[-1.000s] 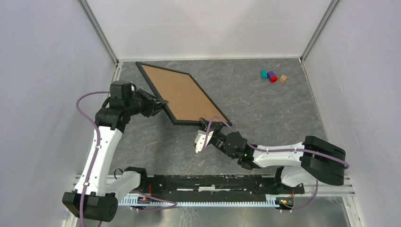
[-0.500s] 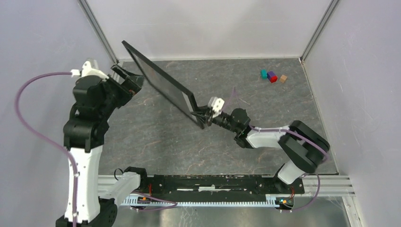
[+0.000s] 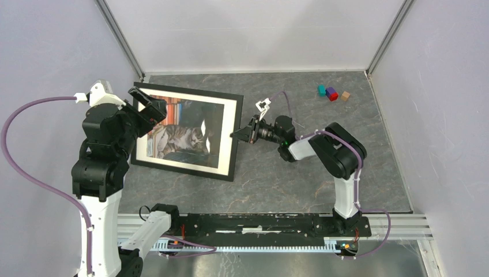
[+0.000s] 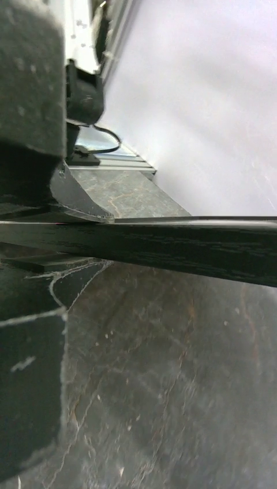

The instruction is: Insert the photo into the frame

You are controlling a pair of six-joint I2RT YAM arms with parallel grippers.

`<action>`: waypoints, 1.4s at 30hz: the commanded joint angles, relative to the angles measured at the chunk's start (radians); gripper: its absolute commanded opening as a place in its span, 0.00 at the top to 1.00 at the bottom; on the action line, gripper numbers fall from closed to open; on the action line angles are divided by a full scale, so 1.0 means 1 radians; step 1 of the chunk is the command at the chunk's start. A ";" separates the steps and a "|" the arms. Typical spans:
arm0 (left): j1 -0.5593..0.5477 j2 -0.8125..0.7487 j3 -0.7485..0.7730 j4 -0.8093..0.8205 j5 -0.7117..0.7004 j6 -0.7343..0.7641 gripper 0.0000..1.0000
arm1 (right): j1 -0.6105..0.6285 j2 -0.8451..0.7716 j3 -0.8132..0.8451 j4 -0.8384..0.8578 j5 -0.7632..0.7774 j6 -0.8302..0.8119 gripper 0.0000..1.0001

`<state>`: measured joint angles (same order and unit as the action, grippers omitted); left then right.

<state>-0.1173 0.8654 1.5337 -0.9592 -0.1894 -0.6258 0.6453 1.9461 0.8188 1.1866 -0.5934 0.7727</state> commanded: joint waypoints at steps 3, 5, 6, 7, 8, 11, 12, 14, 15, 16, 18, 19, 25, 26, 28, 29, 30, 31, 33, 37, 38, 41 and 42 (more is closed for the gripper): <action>0.003 0.002 -0.028 0.013 0.013 0.042 0.00 | -0.115 0.201 0.321 -0.192 0.019 0.106 1.00; 0.004 -0.005 -0.047 0.017 0.021 0.039 0.00 | -0.158 0.259 0.425 -0.294 0.008 0.097 1.00; 0.004 -0.008 -0.056 0.021 0.024 0.039 0.00 | -0.170 0.294 0.472 -0.347 0.006 0.083 1.00; 0.004 -0.013 -0.071 0.025 0.026 0.035 0.00 | -0.182 0.322 0.524 -0.378 0.010 0.069 1.00; 0.004 -0.016 -0.083 0.033 0.033 0.032 0.00 | -0.188 0.357 0.567 -0.408 0.017 0.059 1.00; 0.004 -0.016 -0.117 0.057 0.070 0.019 0.00 | -0.197 0.488 0.771 -0.522 -0.007 0.048 1.00; 0.004 -0.011 -0.119 0.059 0.085 0.015 0.00 | -0.199 0.526 0.843 -0.554 -0.028 0.041 1.00; 0.004 -0.006 -0.116 0.059 0.110 0.017 0.00 | -0.203 0.581 0.934 -0.638 -0.040 0.017 0.96; 0.004 -0.005 -0.116 0.059 0.118 0.023 0.00 | -0.206 0.584 0.960 -0.688 -0.032 -0.011 0.83; 0.004 -0.006 -0.116 0.059 0.124 0.030 0.00 | -0.207 0.576 0.975 -0.756 -0.008 -0.055 0.70; 0.004 -0.005 -0.114 0.059 0.138 0.054 0.00 | -0.209 0.534 0.996 -0.890 0.026 -0.168 0.58; 0.004 -0.003 -0.107 0.061 0.154 0.076 0.00 | -0.210 0.491 0.991 -0.973 0.059 -0.221 0.50; 0.003 0.008 -0.029 0.130 0.291 0.269 0.00 | -0.157 -0.009 0.869 -1.584 0.575 -0.626 0.02; 0.003 0.005 -0.030 0.153 0.300 0.283 0.00 | -0.146 -0.090 0.823 -1.647 0.662 -0.643 0.02; 0.004 0.004 -0.029 0.215 0.339 0.304 0.00 | -0.104 -0.265 0.707 -1.722 0.742 -0.681 0.02; 0.004 0.009 -0.019 0.232 0.363 0.316 0.00 | -0.070 -0.353 0.662 -1.756 0.773 -0.714 0.02; 0.004 0.011 0.000 0.251 0.386 0.327 0.00 | -0.043 -0.440 0.615 -1.788 0.785 -0.738 0.02; 0.004 0.013 0.015 0.269 0.411 0.335 0.00 | -0.023 -0.505 0.584 -1.825 0.792 -0.744 0.02; 0.004 0.012 0.066 0.300 0.433 0.335 0.00 | -0.014 -0.640 0.550 -1.904 0.788 -0.743 0.02; 0.004 0.011 0.168 0.336 0.419 0.321 0.00 | -0.010 -0.898 0.592 -1.998 0.774 -0.734 0.02; 0.004 0.013 0.192 0.342 0.408 0.317 0.00 | -0.010 -0.953 0.598 -1.987 0.753 -0.738 0.02; 0.004 0.018 0.230 0.353 0.361 0.283 0.00 | -0.011 -1.099 0.664 -1.949 0.675 -0.764 0.02; 0.004 0.015 0.229 0.368 0.363 0.271 0.00 | -0.011 -1.122 0.691 -1.942 0.666 -0.799 0.02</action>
<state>-0.1173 0.8890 1.7134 -0.6777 0.1886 -0.3649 0.6323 0.9413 1.4197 -0.7357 0.1272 0.0502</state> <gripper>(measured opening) 0.996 0.979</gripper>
